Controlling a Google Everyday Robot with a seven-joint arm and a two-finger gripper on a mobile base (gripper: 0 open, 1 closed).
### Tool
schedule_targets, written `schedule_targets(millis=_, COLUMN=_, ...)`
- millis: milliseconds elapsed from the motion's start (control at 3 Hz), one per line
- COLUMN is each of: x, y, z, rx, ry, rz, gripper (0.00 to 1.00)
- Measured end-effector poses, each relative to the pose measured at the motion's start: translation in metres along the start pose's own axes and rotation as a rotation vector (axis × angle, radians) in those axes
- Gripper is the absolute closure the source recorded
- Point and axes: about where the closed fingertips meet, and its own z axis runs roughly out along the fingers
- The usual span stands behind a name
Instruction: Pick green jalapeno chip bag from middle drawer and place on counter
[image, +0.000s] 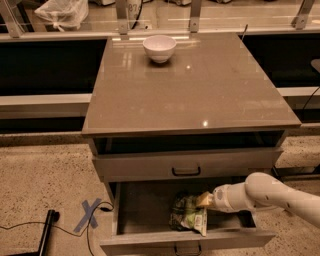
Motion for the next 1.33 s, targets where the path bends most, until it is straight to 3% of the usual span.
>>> schedule_targets(millis=333, x=-0.004, y=0.015, z=-0.024, rx=-0.105, ry=-0.012, rz=-0.002, gripper=1.0)
schedule_targets(millis=1333, x=0.017, y=0.079, z=-0.162, rx=-0.535, ry=0.021, rz=-0.077, gripper=1.0)
